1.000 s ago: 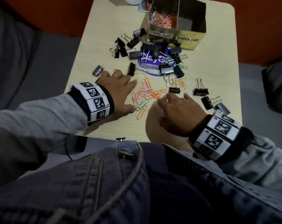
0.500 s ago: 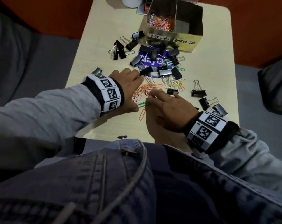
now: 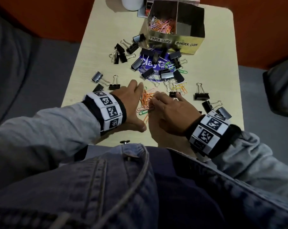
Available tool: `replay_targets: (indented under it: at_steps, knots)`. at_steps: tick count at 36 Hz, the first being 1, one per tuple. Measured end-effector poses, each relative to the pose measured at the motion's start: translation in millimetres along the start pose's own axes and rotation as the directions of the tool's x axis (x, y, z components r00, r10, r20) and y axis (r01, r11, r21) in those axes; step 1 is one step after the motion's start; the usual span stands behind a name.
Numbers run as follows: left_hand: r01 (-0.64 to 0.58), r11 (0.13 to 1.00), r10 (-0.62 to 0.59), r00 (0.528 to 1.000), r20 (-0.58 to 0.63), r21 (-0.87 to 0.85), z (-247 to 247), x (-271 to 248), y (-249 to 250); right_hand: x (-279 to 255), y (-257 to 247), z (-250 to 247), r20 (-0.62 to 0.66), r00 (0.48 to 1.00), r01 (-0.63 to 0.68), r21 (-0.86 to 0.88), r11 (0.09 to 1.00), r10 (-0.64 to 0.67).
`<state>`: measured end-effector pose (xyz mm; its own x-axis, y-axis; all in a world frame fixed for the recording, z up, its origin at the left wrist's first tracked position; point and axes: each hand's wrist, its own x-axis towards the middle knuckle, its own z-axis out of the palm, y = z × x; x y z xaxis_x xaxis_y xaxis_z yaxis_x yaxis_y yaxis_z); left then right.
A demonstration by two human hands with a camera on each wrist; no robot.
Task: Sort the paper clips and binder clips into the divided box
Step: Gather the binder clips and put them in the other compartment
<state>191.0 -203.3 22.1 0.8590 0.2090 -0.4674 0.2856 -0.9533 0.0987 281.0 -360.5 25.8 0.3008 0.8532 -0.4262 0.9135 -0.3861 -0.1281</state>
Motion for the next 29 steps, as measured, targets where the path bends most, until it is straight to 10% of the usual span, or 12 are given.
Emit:
replay_targets:
  at_steps: [19, 23, 29]
  knots:
    - [-0.139, 0.990, 0.137, 0.990, -0.044, -0.038, -13.4, 40.7, 13.6, -5.4, 8.2, 6.1, 0.045, 0.996, 0.080, 0.062, 0.995, -0.083]
    - [-0.143, 0.990, 0.143, 0.990, -0.014, 0.010, -14.2, 46.9, 15.7, -8.1, 22.8, -1.5, -0.146, 0.988, 0.082, 0.298, 0.951, -0.040]
    - [-0.151, 0.988, 0.151, 0.986, 0.065, 0.002, -21.0, 57.1, 16.3, 0.5, 67.2, -25.7, -0.272, 0.928, -0.238, 0.094, 0.967, 0.255]
